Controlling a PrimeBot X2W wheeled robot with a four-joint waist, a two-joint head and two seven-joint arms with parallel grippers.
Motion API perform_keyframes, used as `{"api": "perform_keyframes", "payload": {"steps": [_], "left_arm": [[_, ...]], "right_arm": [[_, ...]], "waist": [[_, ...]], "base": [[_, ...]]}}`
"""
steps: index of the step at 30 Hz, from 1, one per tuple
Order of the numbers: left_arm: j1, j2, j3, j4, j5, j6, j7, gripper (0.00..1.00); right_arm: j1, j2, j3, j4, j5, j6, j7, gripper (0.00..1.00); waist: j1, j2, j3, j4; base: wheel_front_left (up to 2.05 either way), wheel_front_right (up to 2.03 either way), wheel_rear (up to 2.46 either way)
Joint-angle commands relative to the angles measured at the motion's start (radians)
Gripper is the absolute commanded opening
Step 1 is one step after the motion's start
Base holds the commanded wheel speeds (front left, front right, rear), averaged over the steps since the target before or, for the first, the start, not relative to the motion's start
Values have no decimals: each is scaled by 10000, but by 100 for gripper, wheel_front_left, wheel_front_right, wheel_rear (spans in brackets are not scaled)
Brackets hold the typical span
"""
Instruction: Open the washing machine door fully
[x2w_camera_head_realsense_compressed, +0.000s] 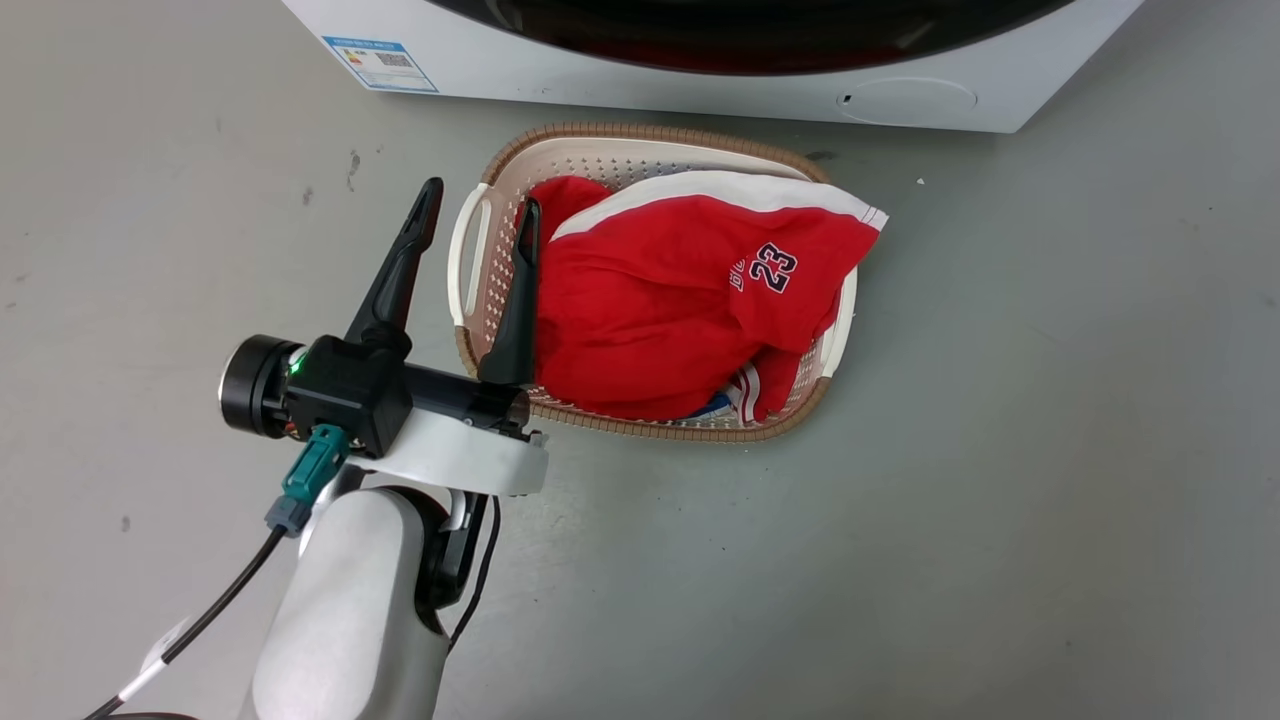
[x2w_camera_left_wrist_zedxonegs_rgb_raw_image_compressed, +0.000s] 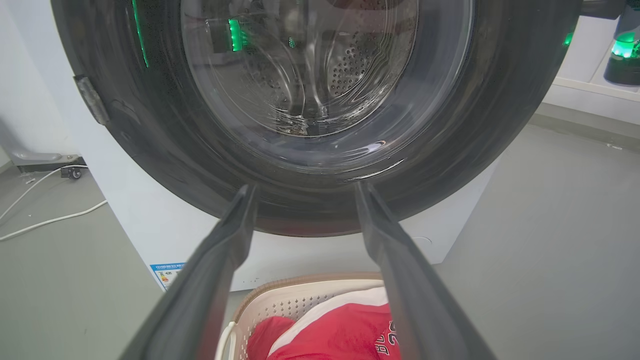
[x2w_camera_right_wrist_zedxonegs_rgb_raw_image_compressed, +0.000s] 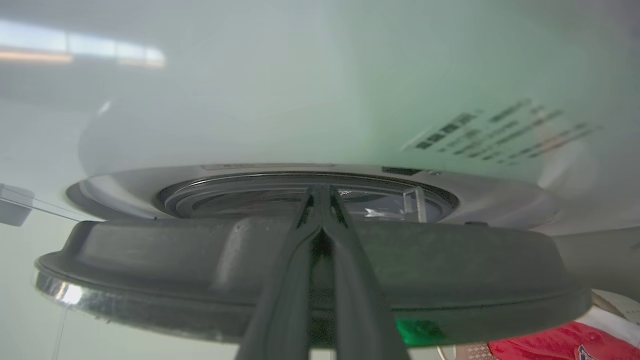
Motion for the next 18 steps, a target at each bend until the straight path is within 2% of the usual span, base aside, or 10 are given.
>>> {"api": "perform_keyframes", "payload": {"steps": [1, 10, 18], "left_arm": [[-105, -25, 13, -19, 64, -21, -25, 100], [97, -67, 25, 111, 49, -16, -25, 100], [545, -95, 86, 327, -25, -35, -25, 100]], "right_arm": [[80, 370, 86, -44, -7, 6, 419, 0], [948, 260, 3, -667, 9, 14, 1604, 0], [2206, 383, -98, -1336, -80, 14, 2605, 0]], "waist": [[-1, 0, -32, -21], [-1, 0, -373, -125], [-1, 0, -1198, -285]], "base": [[0, 0, 0], [0, 0, 0], [0, 0, 0]]}}
